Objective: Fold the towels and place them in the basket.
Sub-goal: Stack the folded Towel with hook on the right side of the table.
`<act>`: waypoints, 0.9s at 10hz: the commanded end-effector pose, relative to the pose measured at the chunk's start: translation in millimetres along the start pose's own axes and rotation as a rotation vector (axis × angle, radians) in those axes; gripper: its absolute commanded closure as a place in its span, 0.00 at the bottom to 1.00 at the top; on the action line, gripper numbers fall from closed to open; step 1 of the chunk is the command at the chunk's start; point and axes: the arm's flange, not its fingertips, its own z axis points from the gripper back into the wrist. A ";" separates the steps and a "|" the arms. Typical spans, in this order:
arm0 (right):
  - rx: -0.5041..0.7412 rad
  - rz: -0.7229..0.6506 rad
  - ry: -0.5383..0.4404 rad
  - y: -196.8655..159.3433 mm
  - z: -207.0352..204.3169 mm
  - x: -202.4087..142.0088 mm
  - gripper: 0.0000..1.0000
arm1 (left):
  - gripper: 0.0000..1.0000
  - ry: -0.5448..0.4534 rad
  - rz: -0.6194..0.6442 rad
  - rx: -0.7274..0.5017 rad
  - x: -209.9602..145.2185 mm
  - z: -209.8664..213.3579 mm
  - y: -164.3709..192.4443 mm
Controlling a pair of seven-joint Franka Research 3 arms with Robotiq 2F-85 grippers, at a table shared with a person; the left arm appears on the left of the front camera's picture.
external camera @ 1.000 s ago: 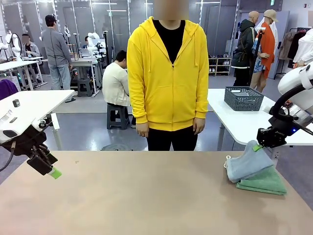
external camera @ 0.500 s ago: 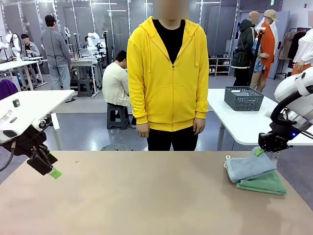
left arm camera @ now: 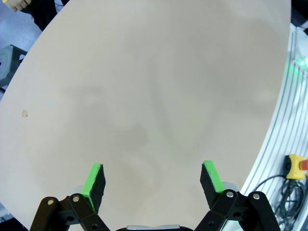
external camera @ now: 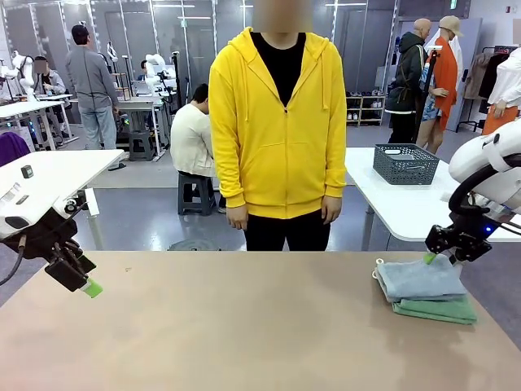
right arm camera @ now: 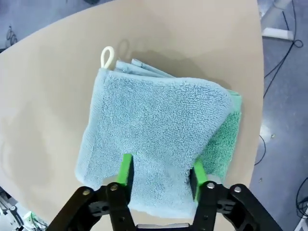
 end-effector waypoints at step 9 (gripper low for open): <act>-0.339 0.024 -0.130 92.7 34.2 -43.5 0.00 | 0.00 0.007 0.010 0.003 2.1 -1.4 -0.6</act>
